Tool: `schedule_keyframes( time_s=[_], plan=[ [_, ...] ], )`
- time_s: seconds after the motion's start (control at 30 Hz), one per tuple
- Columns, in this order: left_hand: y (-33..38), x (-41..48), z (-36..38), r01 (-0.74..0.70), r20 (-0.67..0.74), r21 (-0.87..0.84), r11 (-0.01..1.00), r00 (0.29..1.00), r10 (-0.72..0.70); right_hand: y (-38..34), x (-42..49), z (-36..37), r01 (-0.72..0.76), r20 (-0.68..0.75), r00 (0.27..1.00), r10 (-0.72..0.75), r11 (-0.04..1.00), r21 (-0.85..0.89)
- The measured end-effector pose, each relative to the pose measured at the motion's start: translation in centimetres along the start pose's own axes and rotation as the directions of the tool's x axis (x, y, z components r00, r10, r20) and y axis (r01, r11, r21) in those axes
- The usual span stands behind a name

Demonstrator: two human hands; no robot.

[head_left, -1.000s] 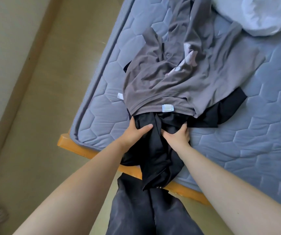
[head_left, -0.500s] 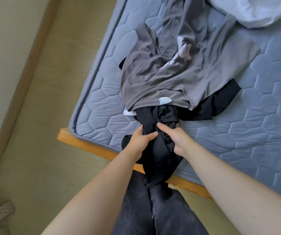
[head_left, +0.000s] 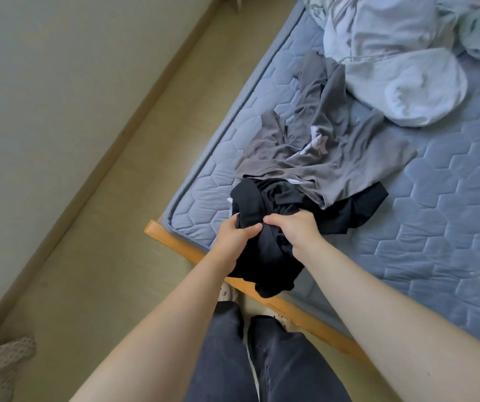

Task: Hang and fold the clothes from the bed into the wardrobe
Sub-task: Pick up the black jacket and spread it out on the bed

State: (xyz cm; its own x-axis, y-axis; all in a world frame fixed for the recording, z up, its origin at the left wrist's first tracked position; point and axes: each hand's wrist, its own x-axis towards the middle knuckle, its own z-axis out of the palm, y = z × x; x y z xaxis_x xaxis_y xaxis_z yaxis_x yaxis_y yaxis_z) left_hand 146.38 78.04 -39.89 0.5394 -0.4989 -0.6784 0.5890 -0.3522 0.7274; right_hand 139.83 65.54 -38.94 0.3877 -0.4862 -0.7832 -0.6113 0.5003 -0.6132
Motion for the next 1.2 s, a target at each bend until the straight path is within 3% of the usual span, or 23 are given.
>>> schedule_keyframes(
  time_s=[0.13, 0.27, 0.43, 0.5, 0.6, 0.77, 0.83, 1.0, 1.1, 1.2],
  plan=[
    [4.2, -4.7, 0.2, -0.17, -0.086, 0.167, 0.971, 0.979, 0.186, -4.1, -5.2, -0.4, 0.209, 0.016, 0.978, -0.209, 0.973, -0.095],
    [8.9, -9.9, 0.0, -0.318, -0.108, 0.406, 0.857, 0.914, 0.39, -8.5, -11.8, -0.9, 0.332, 0.022, 0.942, -0.335, 0.916, -0.224],
    [13.9, -17.8, 0.0, -0.396, 0.046, 0.718, 0.573, 0.848, 0.528, -12.2, -21.3, -2.5, 0.551, 0.118, 0.822, -0.557, 0.725, -0.414],
    [14.8, -21.3, 0.6, -0.475, 0.148, 0.699, 0.534, 0.827, 0.542, -12.9, -25.5, -3.4, 0.629, 0.167, 0.744, -0.647, 0.595, -0.5],
    [14.7, -26.5, 1.9, -0.585, 0.256, 0.527, 0.616, 0.801, 0.542, -12.4, -31.4, -4.4, 0.703, 0.213, 0.612, -0.762, 0.401, -0.587],
    [13.1, -33.9, 5.0, -0.696, 0.057, 0.401, 0.595, 0.667, 0.742, -9.6, -40.1, -6.3, 0.77, 0.221, 0.362, -0.906, 0.156, -0.619],
    [12.7, -36.4, 5.8, -0.725, 0.001, 0.39, 0.568, 0.617, 0.787, -8.4, -42.7, -7.4, 0.793, 0.225, 0.322, -0.919, 0.132, -0.595],
    [12.8, -42.2, 7.1, -0.727, -0.012, 0.417, 0.546, 0.596, 0.803, -6.0, -47.3, -10.8, 0.894, 0.181, 0.276, -0.944, 0.182, -0.41],
    [13.0, -45.3, 9.0, -0.716, -0.003, 0.458, 0.527, 0.591, 0.806, -5.7, -49.6, -13.7, 0.922, 0.082, 0.301, -0.95, 0.268, -0.281],
    [13.3, -48.4, 12.1, -0.726, 0.049, 0.484, 0.489, 0.58, 0.813, -6.0, -51.1, -17.8, 0.898, 0.124, 0.314, -0.941, 0.253, -0.36]
  ],
)
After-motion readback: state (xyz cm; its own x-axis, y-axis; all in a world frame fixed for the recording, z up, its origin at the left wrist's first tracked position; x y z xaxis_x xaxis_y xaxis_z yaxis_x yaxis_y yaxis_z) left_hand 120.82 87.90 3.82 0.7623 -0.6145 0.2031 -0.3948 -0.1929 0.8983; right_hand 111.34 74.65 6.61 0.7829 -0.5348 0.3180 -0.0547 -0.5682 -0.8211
